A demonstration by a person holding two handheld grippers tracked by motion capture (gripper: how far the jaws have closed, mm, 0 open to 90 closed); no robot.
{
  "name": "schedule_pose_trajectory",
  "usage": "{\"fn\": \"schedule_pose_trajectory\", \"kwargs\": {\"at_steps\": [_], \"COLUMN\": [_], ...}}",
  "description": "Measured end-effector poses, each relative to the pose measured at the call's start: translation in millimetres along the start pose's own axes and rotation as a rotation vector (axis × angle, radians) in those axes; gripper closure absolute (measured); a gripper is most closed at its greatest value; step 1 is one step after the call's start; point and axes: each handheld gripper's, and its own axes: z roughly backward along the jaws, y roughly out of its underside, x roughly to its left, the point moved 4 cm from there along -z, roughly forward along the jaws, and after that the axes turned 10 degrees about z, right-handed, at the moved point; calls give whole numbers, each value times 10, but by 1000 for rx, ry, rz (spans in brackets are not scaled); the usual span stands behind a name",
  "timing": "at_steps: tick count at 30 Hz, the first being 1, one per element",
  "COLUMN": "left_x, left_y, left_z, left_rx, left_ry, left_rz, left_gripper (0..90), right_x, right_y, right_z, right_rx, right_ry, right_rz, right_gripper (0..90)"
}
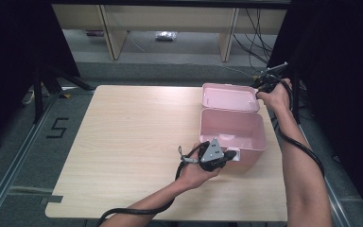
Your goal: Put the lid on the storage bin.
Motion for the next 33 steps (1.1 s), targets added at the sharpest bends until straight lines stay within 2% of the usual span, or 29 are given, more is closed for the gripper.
{"fn": "schedule_pose_trajectory", "kwargs": {"at_steps": [1, 2, 3, 5, 6, 7, 8, 9, 10, 11, 12, 15, 16, 17, 19, 20, 22, 23, 24, 26, 29, 30, 31, 33], "left_x": [0, 1, 2, 3, 2, -3, -3, -1, -1, 0, 0, 0, 0, 0, 1, 2, 1, 1, 1, 0, 1, 1, 0, -1], "left_y": [0, 1, 3, 5, 5, 6, 3, 2, 2, 2, 1, 1, 1, 0, 0, 1, 3, 2, 2, 2, 1, 0, 0, -1], "left_z": [-1, -1, 0, 1, 0, -3, -3, -2, -2, -2, -2, -2, -2, -2, -2, -1, -2, -2, -2, -2, -2, -2, 0, -1], "left_rx": [0, -1, -2, -3, -3, -4, -3, -2, -2, -1, -1, 0, 0, 2, 1, 2, 0, -1, -1, 0, 1, 3, 5, 6], "left_ry": [2, 3, 3, 2, 2, 3, 3, 2, 2, 2, 2, 2, 2, 2, 3, 3, 3, 4, 4, 4, 4, 4, -1, -1], "left_rz": [-4, -3, -1, -1, -1, 3, -1, -3, -3, -3, -3, -3, -3, -3, -4, -3, -4, -4, -4, -4, -4, -4, -1, -4], "left_gripper": [896, 896, 896, 896, 896, 896, 896, 896, 896, 896, 896, 896, 896, 896, 896, 896, 896, 896, 896, 896, 896, 896, 896, 896], "right_x": [-23, -26, -15, -26, 6, -18, -17, -35, -27, -3, -26, -55, -48, -72, -68, -48, -66, -45, -72, -64, -77, -55, -75, -72], "right_y": [-14, -25, -35, -47, -48, -52, -56, -59, -56, -52, -56, -67, -68, -74, -74, -69, -62, -57, -56, -48, -52, -55, -57, -55], "right_z": [-13, -29, -44, -72, -79, -94, -115, -130, -140, -140, -156, -184, -187, -199, -212, -208, -237, -242, -254, -276, -300, -306, -313, -328], "right_rx": [-16, -15, -11, -8, 13, 2, -1, -11, 2, 23, 16, 0, 5, -3, 3, 27, 22, 38, 32, 43, 42, 44, 46, 57], "right_ry": [8, 6, 5, 10, 2, 8, 2, 8, 7, 2, 8, 7, 5, 13, 11, 6, 10, 2, 10, 3, 8, 4, 3, 6], "right_rz": [24, 26, 4, 13, -31, -6, -14, 1, -8, -44, -22, -13, -27, -4, -22, -48, -33, -65, -41, -71, -59, -89, -62, -68], "right_gripper": [785, 784, 784, 782, 781, 781, 781, 781, 781, 781, 781, 775, 773, 772, 772, 771, 771, 772, 771, 770, 771, 771, 770, 769]}}
